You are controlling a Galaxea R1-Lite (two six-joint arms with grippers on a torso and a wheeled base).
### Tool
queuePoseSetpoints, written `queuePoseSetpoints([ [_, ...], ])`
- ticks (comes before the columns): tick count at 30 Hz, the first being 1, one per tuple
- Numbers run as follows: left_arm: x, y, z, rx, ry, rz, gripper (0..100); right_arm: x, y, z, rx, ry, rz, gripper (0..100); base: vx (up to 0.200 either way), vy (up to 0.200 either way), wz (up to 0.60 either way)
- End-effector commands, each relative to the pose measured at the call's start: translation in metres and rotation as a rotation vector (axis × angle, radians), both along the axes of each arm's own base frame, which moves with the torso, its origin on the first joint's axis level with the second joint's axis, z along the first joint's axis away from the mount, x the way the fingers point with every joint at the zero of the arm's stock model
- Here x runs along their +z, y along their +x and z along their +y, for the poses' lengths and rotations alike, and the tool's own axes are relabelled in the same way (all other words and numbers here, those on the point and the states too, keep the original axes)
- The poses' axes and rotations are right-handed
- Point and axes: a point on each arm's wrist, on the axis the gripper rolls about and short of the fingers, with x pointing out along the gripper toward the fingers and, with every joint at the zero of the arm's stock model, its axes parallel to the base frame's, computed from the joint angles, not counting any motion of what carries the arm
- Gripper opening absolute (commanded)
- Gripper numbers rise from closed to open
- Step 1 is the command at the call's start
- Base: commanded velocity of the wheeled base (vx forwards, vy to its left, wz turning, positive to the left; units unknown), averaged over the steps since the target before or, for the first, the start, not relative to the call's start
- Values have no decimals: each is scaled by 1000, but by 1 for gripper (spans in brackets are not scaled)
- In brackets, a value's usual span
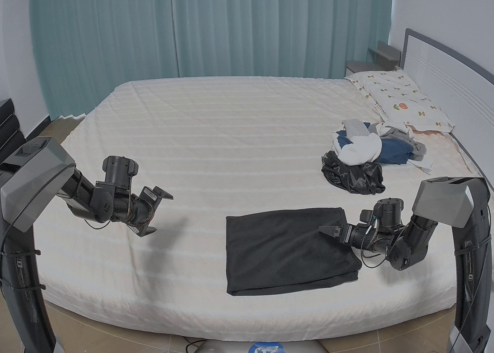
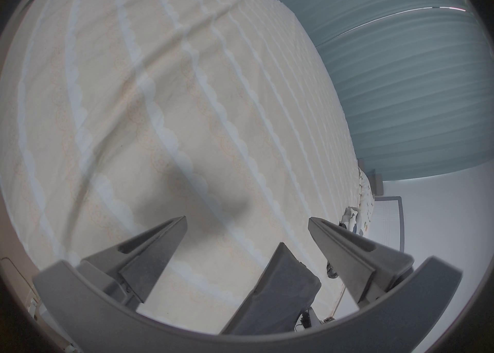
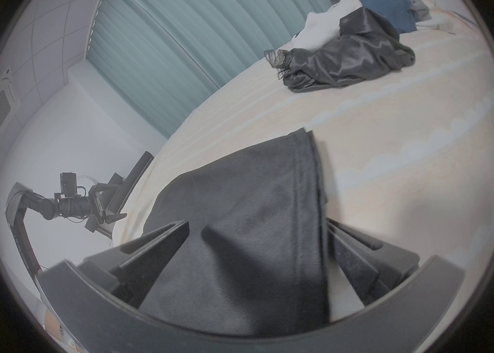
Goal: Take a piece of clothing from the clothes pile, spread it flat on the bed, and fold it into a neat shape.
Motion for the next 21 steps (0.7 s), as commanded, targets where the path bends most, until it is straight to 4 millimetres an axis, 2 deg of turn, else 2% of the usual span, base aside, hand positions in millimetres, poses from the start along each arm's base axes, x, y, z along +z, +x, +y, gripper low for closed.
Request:
queuePoseSetpoints([
  [1,-1,0,0,0,-1,1,100,7,0,-11,-23,-2,-13,100,0,0,0],
  [8,-1,0,0,-1,0,1,100,-10,-4,-11,12,-53,13,100,0,0,0],
  [14,-1,0,0,-1,1,2,100,-11,-12,-5,94,-25,33,100,0,0,0],
  [21,-1,1,0,-1,0,1,100,-10,-13,14,147,-24,23,100,0,0,0],
])
